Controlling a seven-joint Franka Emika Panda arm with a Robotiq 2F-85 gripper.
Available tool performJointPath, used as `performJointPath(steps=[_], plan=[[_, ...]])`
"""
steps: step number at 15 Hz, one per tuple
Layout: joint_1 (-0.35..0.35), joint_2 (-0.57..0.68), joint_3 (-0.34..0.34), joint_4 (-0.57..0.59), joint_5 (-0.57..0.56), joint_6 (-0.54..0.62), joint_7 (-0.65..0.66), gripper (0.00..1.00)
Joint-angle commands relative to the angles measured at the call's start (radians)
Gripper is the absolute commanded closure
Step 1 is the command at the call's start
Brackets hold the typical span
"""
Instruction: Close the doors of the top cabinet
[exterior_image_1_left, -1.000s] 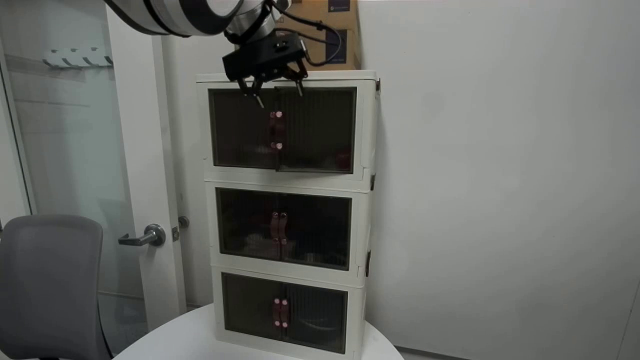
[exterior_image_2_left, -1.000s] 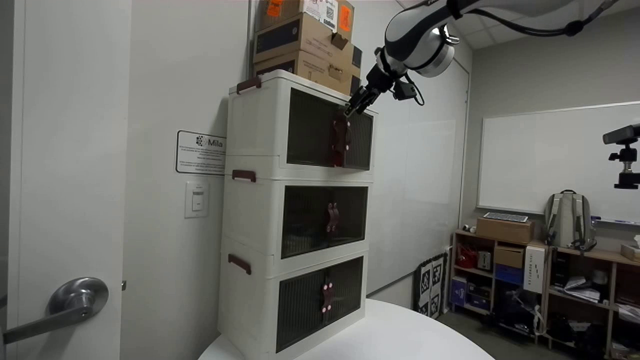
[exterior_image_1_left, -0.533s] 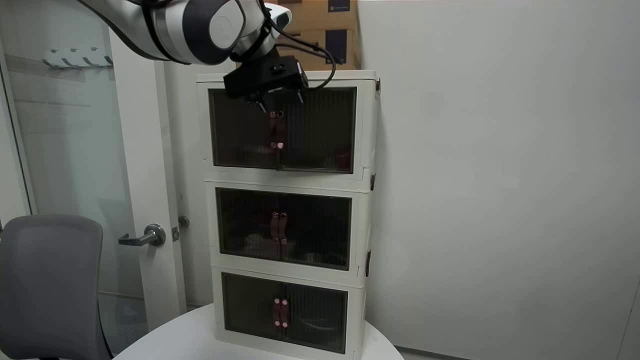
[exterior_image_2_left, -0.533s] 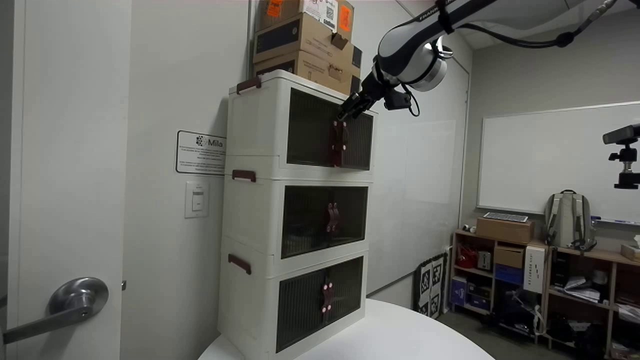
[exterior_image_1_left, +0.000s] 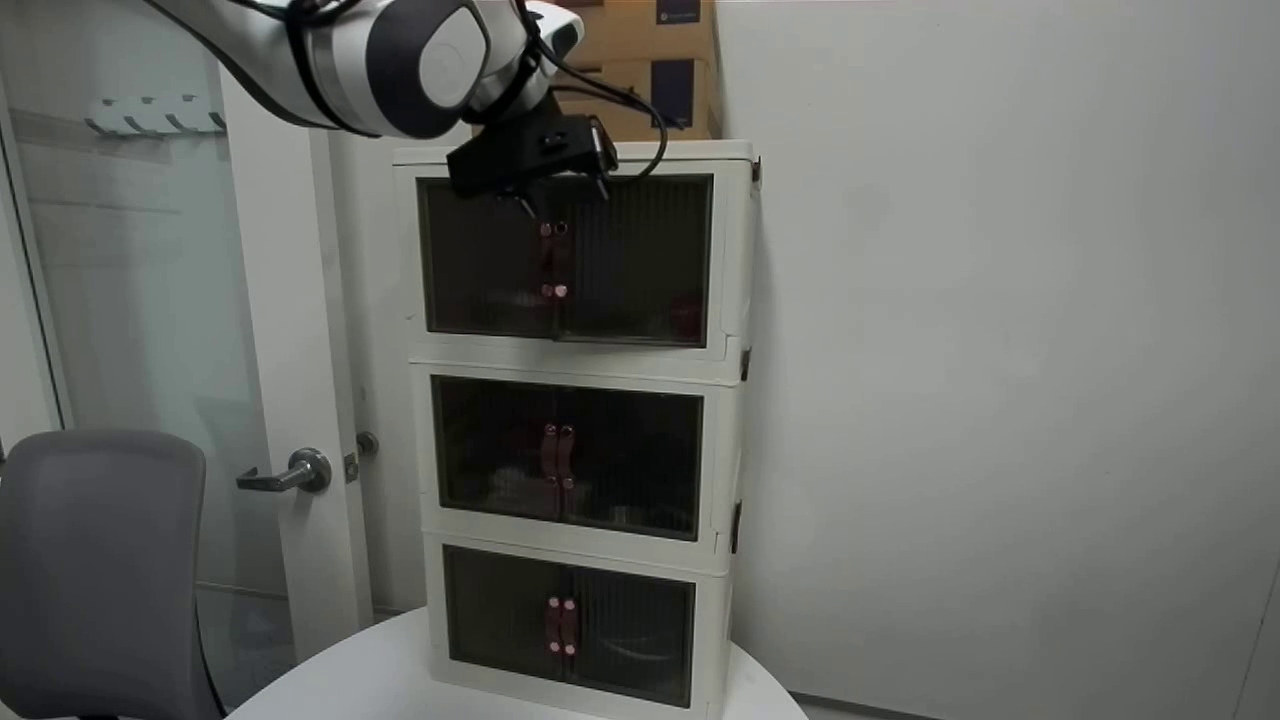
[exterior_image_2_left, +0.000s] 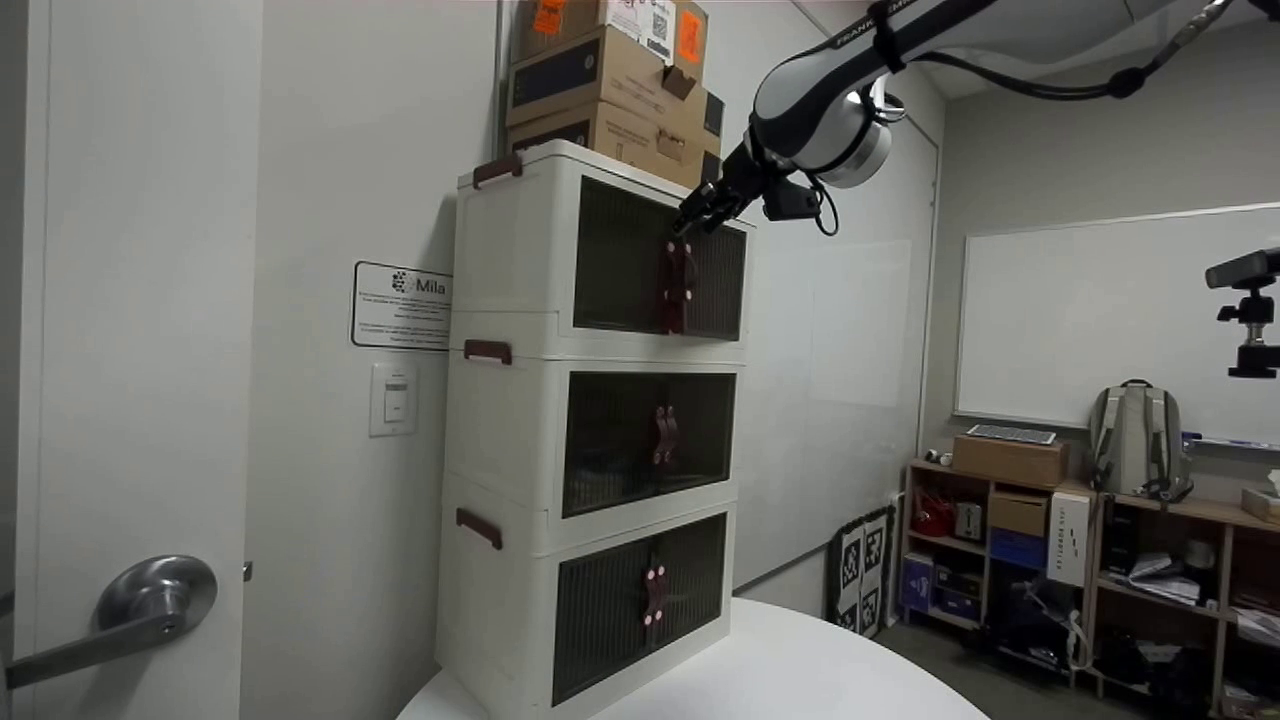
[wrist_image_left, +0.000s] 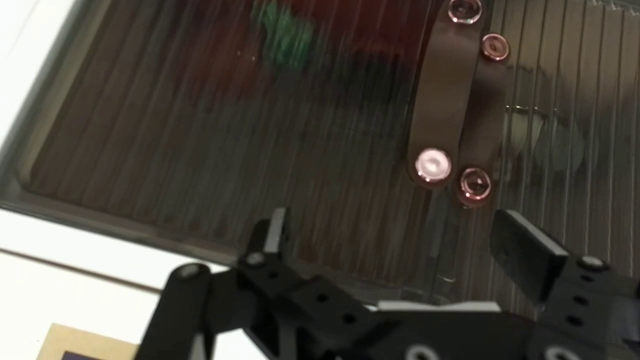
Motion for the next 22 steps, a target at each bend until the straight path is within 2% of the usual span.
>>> performJointPath(steps=[1,4,10,13,22], plan=[[0.006,0.005,0.01,-0.017,0.014,0.062,0.011,0.0],[0.015,0.015,0.005,-0.028,0.0,0.085,0.021,0.0],[0.082,0.051,-0.075,-0.047,-0.063,0.181,0.15,0.0],[0.102,0.057,-0.085,-0.069,-0.054,0.15,0.182,0.0],[0.076,0.03,-0.025,-0.192,0.014,0.021,0.182,0.0]])
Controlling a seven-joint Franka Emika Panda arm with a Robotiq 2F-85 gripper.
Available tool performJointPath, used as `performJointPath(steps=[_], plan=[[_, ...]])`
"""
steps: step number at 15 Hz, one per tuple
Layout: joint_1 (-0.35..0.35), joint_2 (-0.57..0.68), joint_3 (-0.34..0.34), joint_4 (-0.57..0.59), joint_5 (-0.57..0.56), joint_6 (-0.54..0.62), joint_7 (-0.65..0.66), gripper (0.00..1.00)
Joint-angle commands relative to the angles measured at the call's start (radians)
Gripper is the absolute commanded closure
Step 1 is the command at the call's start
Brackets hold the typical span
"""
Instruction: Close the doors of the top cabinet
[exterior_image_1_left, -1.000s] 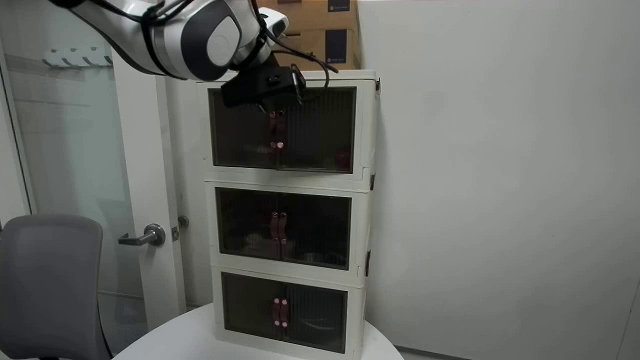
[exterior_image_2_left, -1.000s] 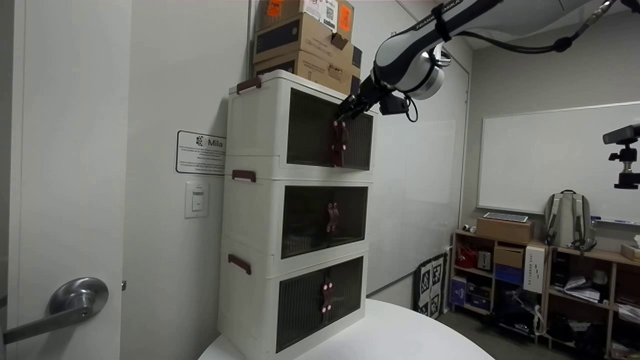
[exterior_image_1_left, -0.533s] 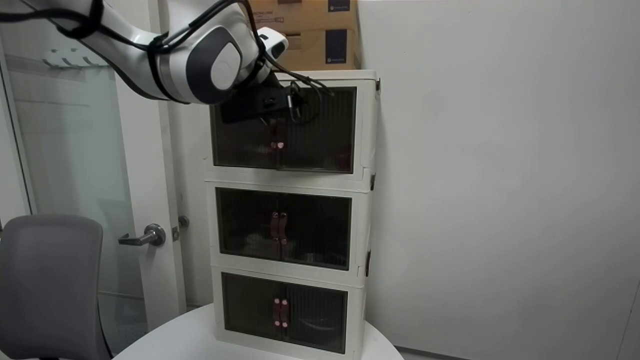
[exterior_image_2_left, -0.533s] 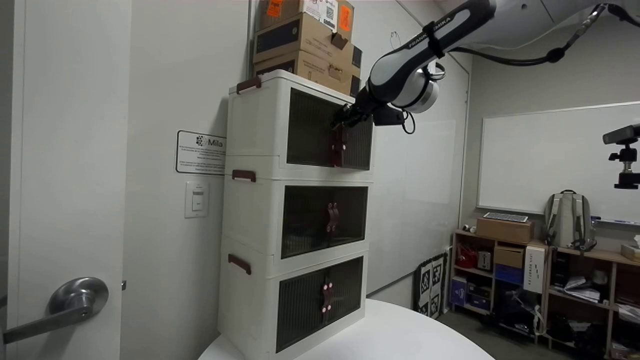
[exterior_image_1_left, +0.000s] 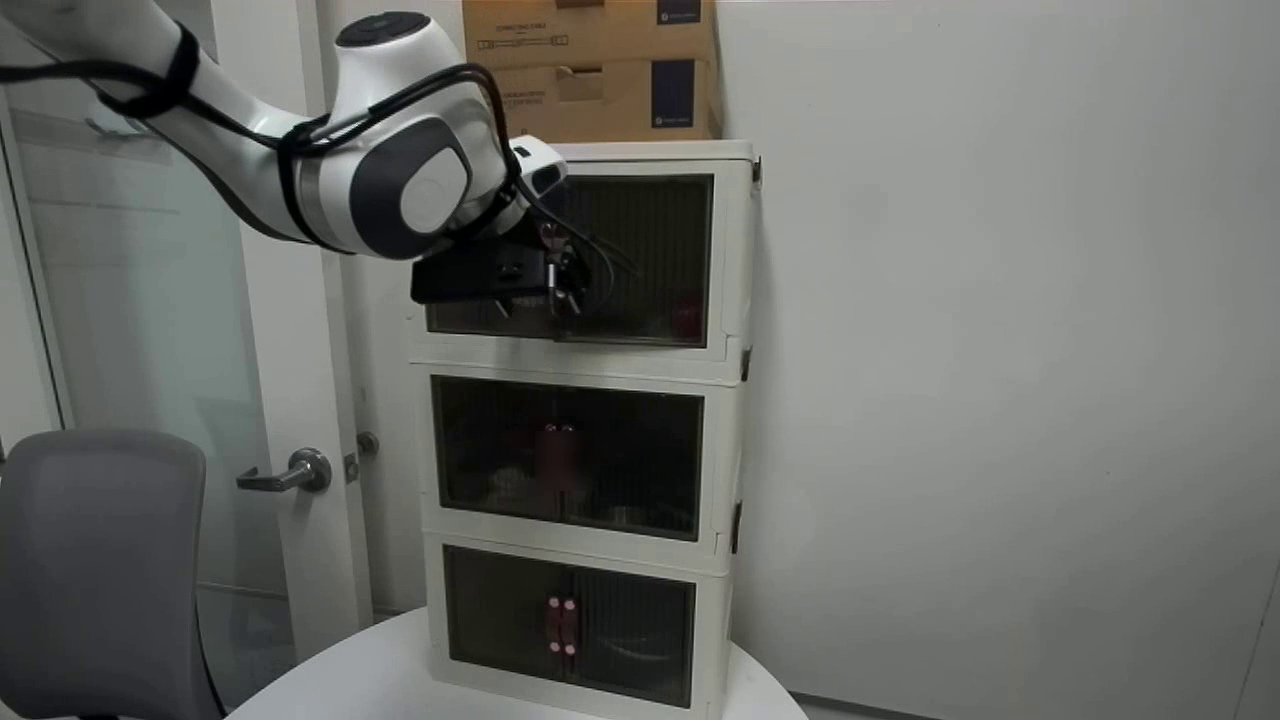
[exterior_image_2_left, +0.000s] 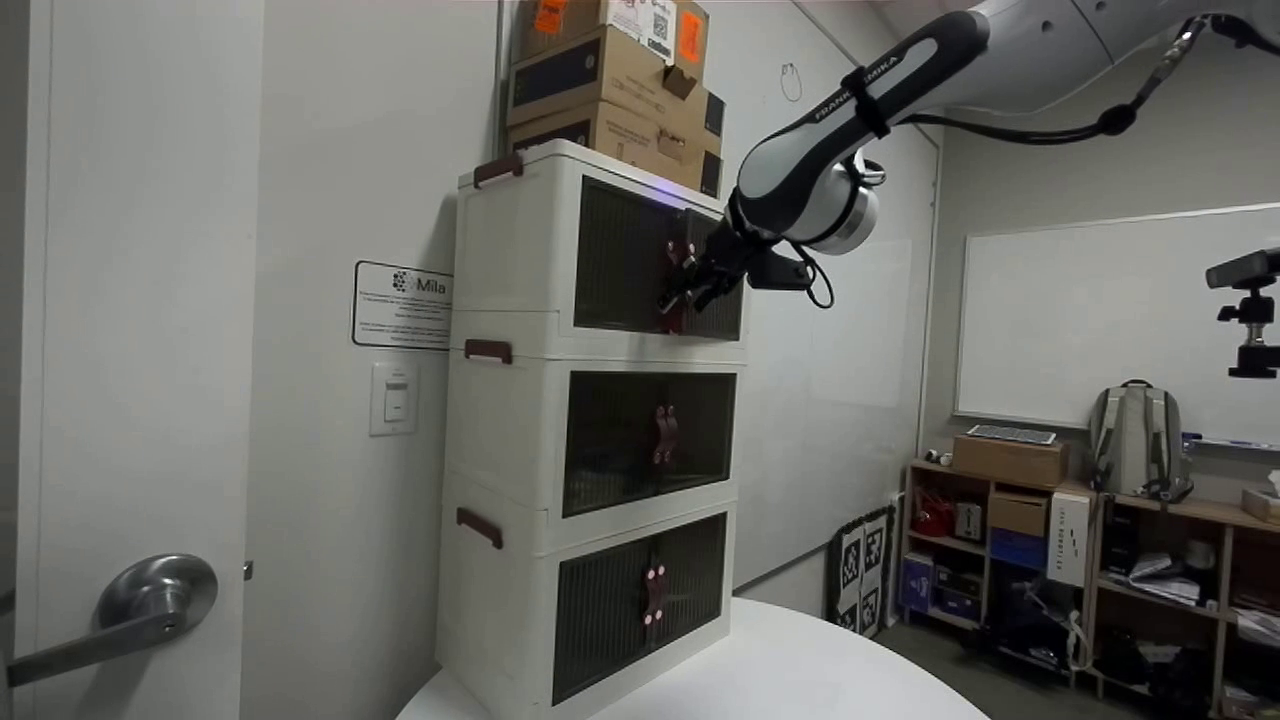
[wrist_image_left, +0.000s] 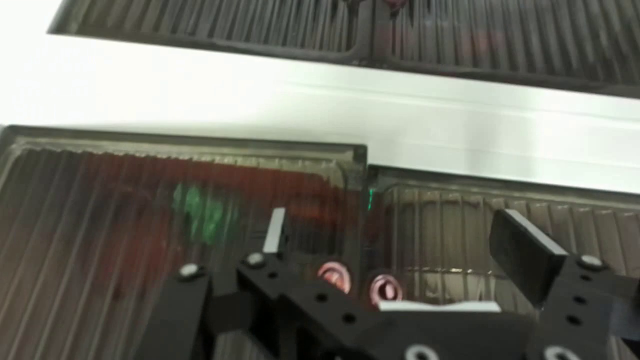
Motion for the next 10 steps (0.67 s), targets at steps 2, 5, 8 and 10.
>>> performJointPath(steps=[2,5,8,10], plan=[[0.002,-0.009,0.026,-0.028,0.019,-0.005,0.004,0.0],[0.012,0.009,0.02,-0.006,0.001,0.047,0.011,0.0],[0.028,0.036,-0.005,0.027,-0.022,0.126,0.027,0.0],[0.032,0.062,-0.008,0.047,-0.014,0.189,0.031,0.0]])
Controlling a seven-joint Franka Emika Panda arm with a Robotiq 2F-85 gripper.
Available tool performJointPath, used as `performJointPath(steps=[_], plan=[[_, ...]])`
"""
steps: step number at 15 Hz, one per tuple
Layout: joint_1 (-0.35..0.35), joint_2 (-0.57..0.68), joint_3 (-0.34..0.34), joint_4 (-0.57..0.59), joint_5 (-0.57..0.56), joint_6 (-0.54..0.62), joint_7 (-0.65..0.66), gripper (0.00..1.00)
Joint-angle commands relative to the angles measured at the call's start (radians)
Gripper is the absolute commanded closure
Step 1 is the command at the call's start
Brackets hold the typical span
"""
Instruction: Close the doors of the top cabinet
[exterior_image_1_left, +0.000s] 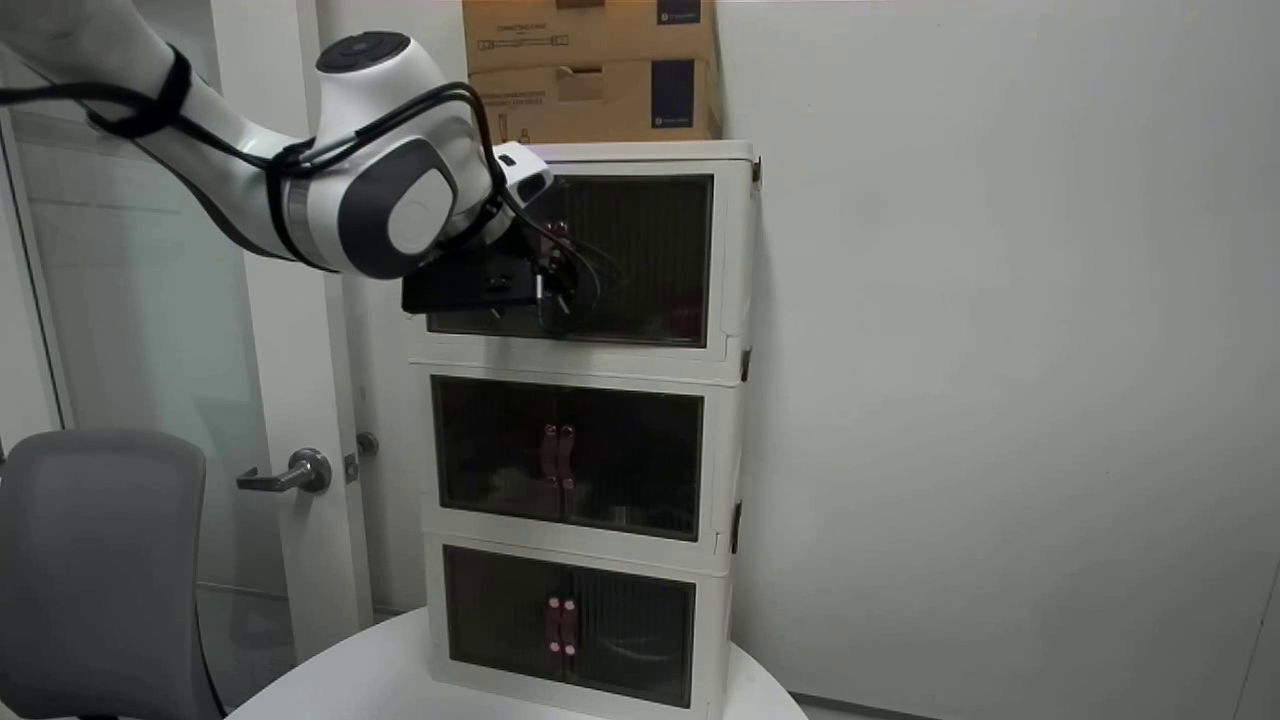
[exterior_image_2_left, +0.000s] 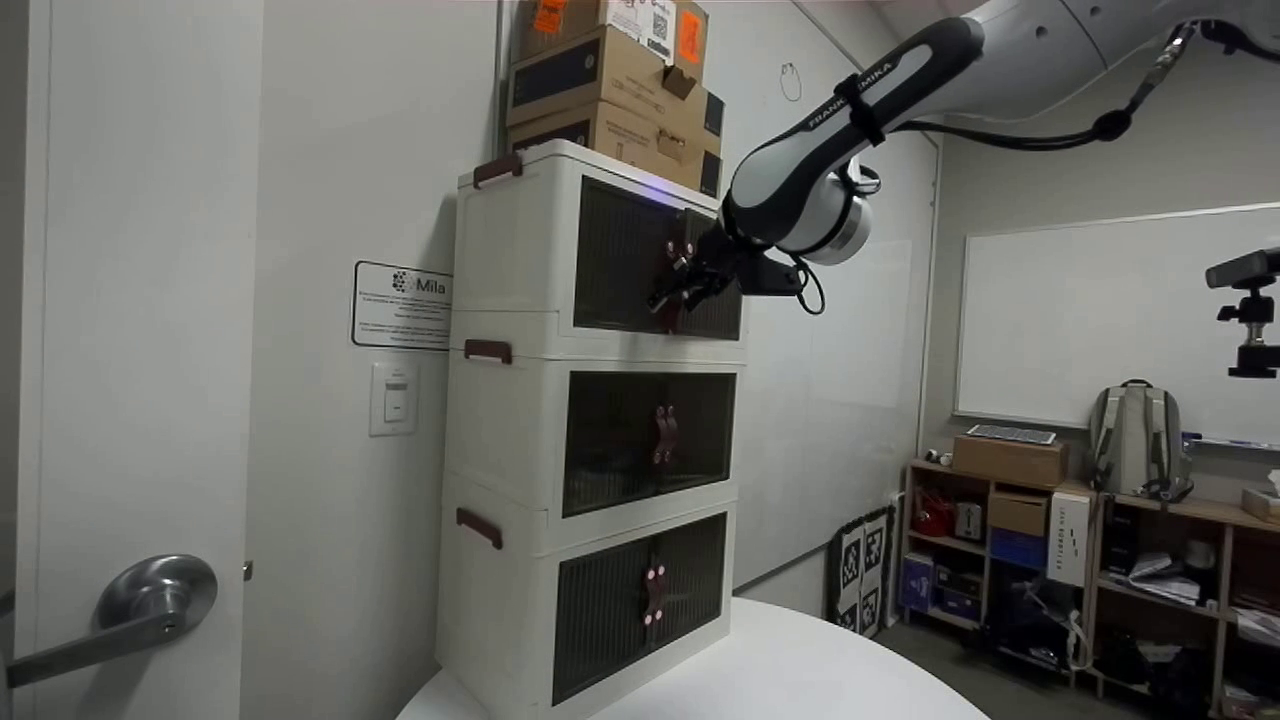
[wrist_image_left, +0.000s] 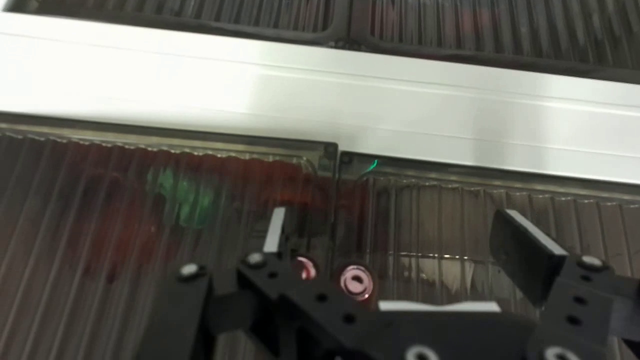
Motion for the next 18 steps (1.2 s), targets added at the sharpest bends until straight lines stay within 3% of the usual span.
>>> performJointPath(steps=[1,5,9,18], plan=[[0.021,0.06,-0.018,0.074,-0.007,0.117,0.023,0.0],[0.024,0.118,-0.001,0.132,-0.003,0.2,0.012,0.0],[0.025,0.163,0.009,0.185,0.002,0.205,0.015,0.0],[-0.008,0.142,0.045,0.224,0.028,0.048,0.042,0.0]])
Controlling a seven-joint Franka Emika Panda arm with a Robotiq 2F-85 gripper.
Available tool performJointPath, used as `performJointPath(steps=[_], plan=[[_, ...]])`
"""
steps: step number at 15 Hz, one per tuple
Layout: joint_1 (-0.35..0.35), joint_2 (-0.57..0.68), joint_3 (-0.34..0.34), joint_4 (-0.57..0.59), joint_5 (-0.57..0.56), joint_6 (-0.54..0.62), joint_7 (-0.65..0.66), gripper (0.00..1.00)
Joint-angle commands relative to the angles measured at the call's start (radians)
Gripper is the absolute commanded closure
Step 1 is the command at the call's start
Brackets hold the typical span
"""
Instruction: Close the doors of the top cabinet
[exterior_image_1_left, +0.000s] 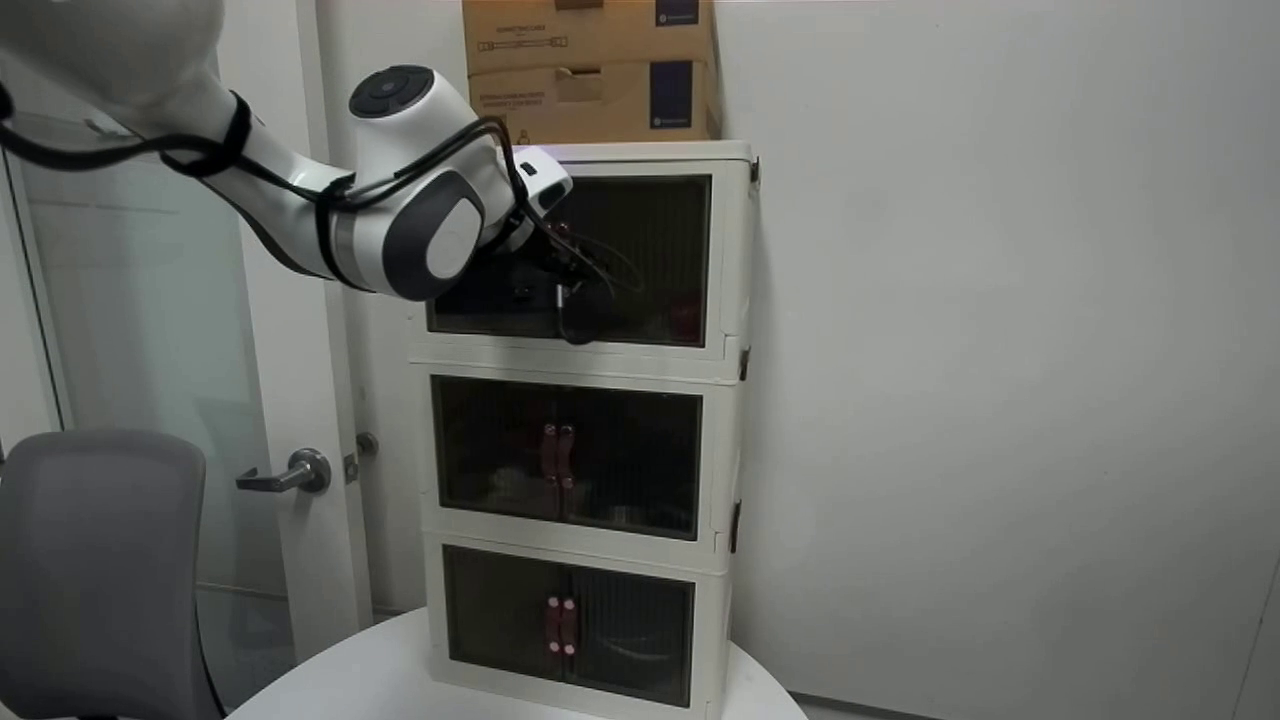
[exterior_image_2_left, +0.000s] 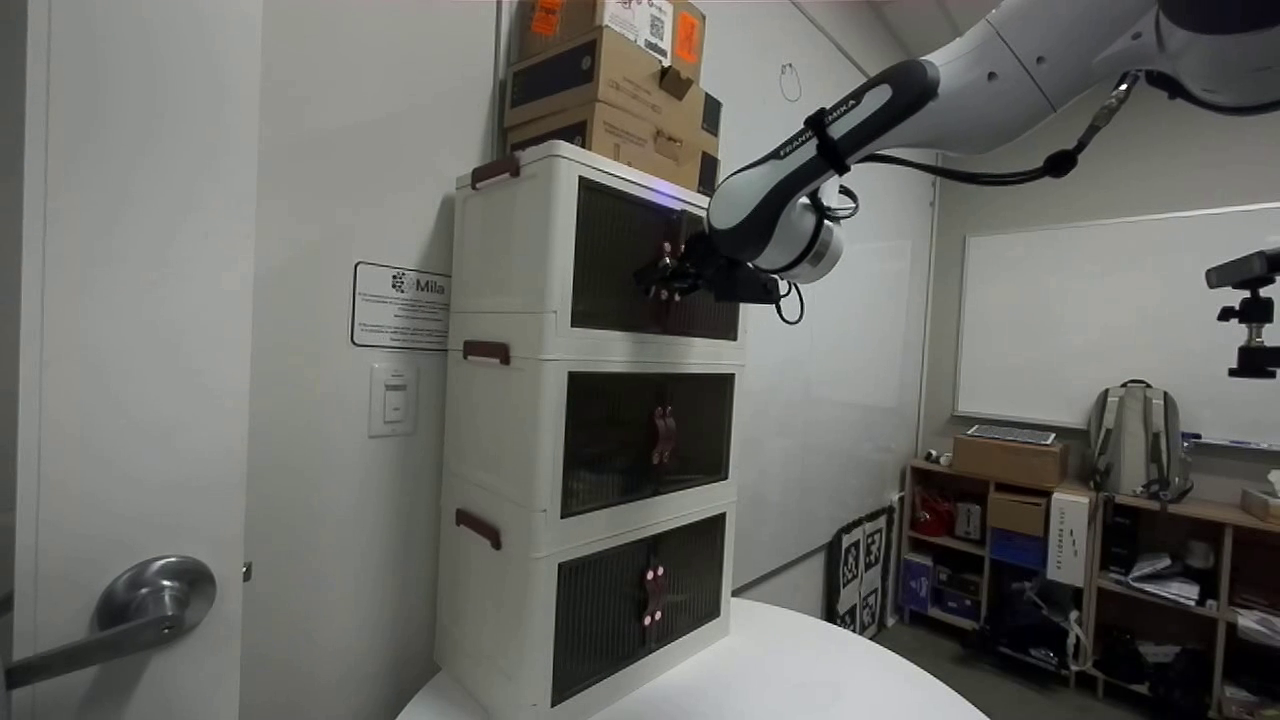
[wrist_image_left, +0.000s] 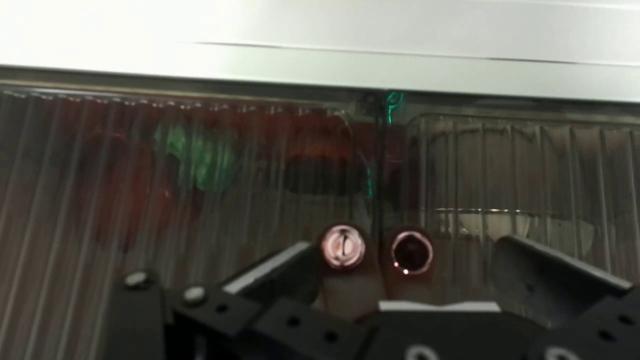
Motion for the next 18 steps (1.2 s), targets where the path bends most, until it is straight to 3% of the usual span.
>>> performJointPath(steps=[1,11,15,18], plan=[[-0.017,0.002,0.056,0.068,0.02,-0.05,-0.003,0.0],[-0.143,-0.092,0.226,0.002,0.007,0.071,-0.044,0.0],[-0.123,-0.046,0.21,0.017,-0.011,0.157,-0.015,0.0],[-0.064,0.002,0.146,0.079,-0.012,0.179,0.005,0.0]])
